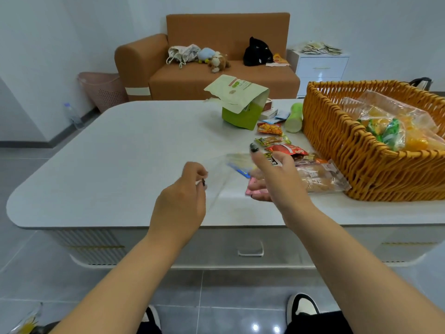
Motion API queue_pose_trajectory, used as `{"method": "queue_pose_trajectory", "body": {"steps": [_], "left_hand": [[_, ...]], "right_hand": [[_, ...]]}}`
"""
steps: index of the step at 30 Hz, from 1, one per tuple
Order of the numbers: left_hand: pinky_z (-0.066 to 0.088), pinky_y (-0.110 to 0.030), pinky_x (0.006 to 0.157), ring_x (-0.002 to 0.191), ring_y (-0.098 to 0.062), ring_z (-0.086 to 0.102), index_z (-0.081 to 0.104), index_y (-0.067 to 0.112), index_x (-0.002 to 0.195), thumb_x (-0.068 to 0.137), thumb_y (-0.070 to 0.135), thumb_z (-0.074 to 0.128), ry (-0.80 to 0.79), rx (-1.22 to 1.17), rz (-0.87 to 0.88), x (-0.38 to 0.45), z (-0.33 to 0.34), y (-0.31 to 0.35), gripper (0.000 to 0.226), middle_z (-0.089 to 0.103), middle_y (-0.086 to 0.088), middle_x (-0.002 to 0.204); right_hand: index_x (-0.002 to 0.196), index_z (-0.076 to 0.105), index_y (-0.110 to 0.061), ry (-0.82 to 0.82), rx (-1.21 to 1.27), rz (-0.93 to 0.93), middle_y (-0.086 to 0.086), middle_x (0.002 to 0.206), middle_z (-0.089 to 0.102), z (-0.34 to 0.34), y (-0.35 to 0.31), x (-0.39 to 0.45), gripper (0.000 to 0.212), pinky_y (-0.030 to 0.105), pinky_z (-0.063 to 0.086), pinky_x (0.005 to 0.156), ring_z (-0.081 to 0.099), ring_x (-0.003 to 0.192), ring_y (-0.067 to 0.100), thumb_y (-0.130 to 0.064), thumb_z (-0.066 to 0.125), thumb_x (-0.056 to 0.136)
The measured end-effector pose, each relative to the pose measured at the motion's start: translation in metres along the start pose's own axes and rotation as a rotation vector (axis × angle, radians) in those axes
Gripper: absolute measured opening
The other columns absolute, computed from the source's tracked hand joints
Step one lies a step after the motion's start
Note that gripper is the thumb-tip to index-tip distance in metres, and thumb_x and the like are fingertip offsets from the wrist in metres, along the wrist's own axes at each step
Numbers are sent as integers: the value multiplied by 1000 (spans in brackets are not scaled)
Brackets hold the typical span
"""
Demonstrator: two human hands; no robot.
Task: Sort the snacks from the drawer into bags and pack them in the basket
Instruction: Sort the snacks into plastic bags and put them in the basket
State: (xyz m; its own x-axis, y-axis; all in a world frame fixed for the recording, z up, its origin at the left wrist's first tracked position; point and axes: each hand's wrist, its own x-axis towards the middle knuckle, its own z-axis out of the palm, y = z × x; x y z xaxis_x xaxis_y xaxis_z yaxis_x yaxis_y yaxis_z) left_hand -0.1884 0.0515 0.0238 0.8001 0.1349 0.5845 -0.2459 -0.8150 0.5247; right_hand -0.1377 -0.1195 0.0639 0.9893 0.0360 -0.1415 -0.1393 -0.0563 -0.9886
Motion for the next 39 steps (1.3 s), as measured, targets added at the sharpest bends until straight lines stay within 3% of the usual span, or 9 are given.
{"method": "queue_pose_trajectory", "body": {"steps": [3,9,12,16,21,26,32,35,39], "left_hand": [[61,-31,69,82,-2,72,54,14,89,95,-3,50,122,-364,-281,9,-8,13,19,69,10,100],[60,-27,70,93,-14,73,70,7,98,95,1,58,284,-848,-629,24,-20,14,14,71,-2,107],[60,-27,75,95,-11,71,71,13,99,89,13,69,310,-726,-497,25,-24,14,10,71,4,107],[57,-18,78,91,-9,66,69,5,101,87,11,71,345,-232,-12,25,-34,8,15,66,-3,102],[57,-30,66,91,-23,70,74,6,100,86,-6,59,348,264,326,27,-43,-12,24,74,-7,102],[57,-33,57,87,-27,73,78,12,95,68,-11,48,142,396,319,24,-32,-27,46,76,-3,101],[59,-36,54,83,-26,74,78,9,96,61,-10,53,12,372,338,16,-17,-20,46,76,-6,102],[58,-34,52,80,-25,75,78,8,94,58,-18,60,-14,343,370,13,-12,-14,48,76,-6,101],[59,-35,52,80,-26,75,78,6,95,52,-23,72,-71,308,361,10,-8,-11,53,76,-8,101]], "right_hand": [[145,30,-20,7,-41,-166,-5,99,60,10,2,-6,81,44,50,92,64,87,15,-69,48,83],[138,37,-36,-207,-233,-343,-12,129,46,21,11,-20,75,16,40,77,52,107,0,-70,56,75],[138,35,-40,-309,-202,-354,-15,135,42,27,13,-27,76,16,43,81,50,116,0,-66,60,71],[137,36,-40,-331,-166,-359,-15,137,41,30,11,-29,73,19,44,86,50,118,0,-62,57,71],[130,47,-23,-87,-271,-694,-7,127,49,29,15,-25,40,24,48,94,51,115,3,-31,59,93],[95,67,5,79,-379,-1271,17,97,63,21,10,-26,21,31,49,86,61,97,29,12,53,80],[94,70,1,-93,-860,-1117,13,95,68,35,43,-13,27,39,55,75,65,92,31,4,50,77],[91,70,-4,-23,-1034,-1057,8,76,63,36,45,-9,27,40,49,56,56,68,31,0,52,70],[71,71,-4,18,-1068,-1033,8,72,58,36,34,-13,20,39,46,58,54,69,30,-1,52,67]]}}
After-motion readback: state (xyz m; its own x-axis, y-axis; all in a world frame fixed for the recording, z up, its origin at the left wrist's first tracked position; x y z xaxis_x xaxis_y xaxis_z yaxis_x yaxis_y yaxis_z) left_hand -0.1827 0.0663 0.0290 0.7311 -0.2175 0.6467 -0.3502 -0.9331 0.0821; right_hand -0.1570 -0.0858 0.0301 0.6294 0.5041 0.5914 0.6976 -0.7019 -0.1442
